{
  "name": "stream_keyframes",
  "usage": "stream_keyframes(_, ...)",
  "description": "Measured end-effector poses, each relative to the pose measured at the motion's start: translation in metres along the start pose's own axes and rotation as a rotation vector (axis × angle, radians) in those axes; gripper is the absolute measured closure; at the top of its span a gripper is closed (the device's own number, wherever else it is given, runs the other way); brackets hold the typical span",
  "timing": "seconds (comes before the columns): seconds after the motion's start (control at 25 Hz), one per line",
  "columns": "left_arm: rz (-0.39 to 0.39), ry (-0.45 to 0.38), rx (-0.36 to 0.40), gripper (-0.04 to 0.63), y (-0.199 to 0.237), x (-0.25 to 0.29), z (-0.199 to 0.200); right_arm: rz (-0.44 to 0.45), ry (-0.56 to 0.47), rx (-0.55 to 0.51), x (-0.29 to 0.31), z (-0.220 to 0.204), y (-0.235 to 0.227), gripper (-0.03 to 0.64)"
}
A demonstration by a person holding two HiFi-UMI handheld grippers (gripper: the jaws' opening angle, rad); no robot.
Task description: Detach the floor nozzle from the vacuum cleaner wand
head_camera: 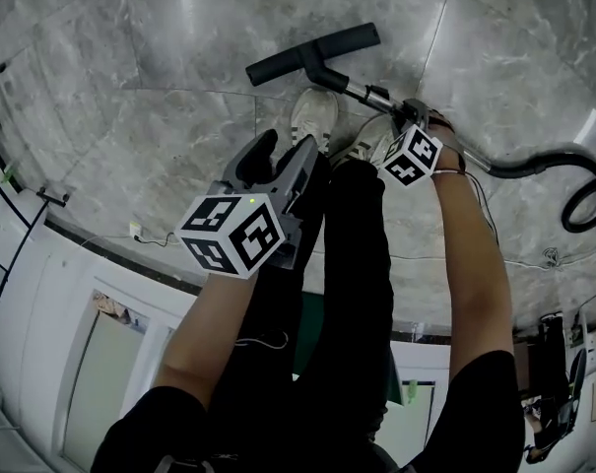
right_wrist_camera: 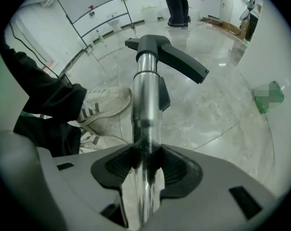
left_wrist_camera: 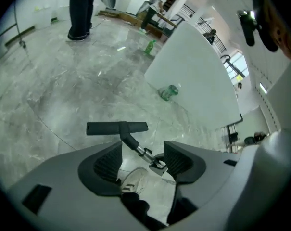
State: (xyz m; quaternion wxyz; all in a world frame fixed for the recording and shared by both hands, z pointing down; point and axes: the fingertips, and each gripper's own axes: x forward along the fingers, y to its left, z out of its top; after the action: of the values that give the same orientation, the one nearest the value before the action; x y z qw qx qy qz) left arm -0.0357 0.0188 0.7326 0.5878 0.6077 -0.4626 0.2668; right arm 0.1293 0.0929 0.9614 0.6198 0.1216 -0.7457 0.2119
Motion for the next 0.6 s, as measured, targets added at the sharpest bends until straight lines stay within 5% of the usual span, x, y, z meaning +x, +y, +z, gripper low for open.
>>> stream_keyframes(0.2,-0.097,-0.006,-0.162,0.334,-0.019,-0.001,0.018,-0.022,-0.13,0.022,-0.077,0.029,-0.009,0.43)
stream_keyframes(0.4,-0.108,-0.04,-0.148,0.334,-0.036,-0.016,0.044,-0.035,-0.235,0.029,-0.151,0.058,-0.007,0.43)
stream_keyframes(0.6,-0.131,-0.055,-0.108,0.334,-0.055,-0.028,0.06,0.071,-0.3,0.012,-0.198,0.076,0.024,0.431)
